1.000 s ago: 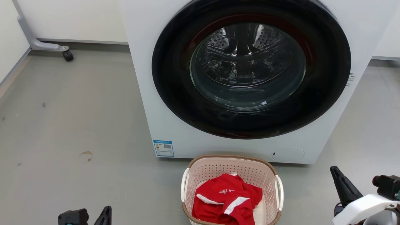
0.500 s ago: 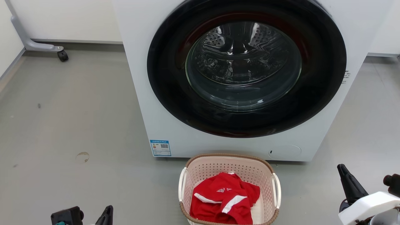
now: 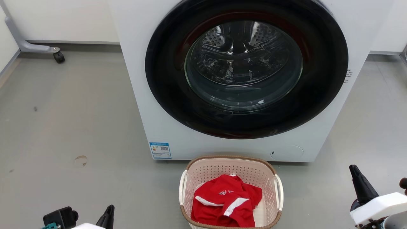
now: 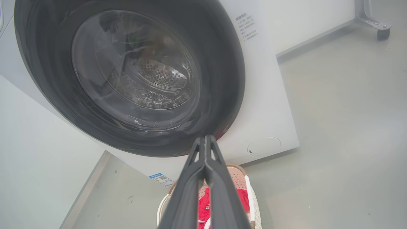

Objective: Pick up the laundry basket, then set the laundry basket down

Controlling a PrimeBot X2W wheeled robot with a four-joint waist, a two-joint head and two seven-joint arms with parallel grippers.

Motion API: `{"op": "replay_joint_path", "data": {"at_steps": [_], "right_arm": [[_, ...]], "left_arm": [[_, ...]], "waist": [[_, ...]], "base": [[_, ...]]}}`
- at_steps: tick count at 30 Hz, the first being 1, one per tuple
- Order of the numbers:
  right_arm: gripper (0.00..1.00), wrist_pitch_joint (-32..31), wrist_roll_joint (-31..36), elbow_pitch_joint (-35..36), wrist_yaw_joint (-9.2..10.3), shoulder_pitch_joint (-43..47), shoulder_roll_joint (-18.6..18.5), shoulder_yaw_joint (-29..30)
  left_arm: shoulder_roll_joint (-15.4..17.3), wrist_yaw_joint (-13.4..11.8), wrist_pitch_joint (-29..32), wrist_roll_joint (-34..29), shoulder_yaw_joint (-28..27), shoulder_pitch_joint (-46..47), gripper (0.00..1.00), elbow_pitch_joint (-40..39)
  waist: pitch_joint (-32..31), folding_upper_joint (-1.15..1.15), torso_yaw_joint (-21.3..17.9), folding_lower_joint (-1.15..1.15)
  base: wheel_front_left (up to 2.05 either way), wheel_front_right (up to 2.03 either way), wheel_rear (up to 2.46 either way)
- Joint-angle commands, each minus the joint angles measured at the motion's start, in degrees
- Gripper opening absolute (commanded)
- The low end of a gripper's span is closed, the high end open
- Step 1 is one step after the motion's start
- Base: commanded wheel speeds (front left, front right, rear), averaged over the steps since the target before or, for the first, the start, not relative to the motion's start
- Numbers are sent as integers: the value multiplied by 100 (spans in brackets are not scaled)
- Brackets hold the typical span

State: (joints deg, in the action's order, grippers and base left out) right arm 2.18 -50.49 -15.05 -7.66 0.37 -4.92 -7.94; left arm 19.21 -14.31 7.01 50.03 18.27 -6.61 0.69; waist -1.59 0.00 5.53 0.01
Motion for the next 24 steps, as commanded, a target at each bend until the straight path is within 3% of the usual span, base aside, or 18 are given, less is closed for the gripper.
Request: {"op": "replay_joint_path", "data": {"at_steps": [1, 24], "right_arm": [[0, -42, -135, 117, 6, -285, -121, 85], [0, -255, -1172, 114, 9, -381, -38, 437]], "left_arm": [[45, 78, -49, 123, -190, 315, 0, -86], [-370, 620, -68, 1195, -756, 559, 0, 269]], "waist": [[3, 0, -8, -1], [48, 0, -148, -1]], "base": [[0, 0, 0], [0, 0, 0]]}}
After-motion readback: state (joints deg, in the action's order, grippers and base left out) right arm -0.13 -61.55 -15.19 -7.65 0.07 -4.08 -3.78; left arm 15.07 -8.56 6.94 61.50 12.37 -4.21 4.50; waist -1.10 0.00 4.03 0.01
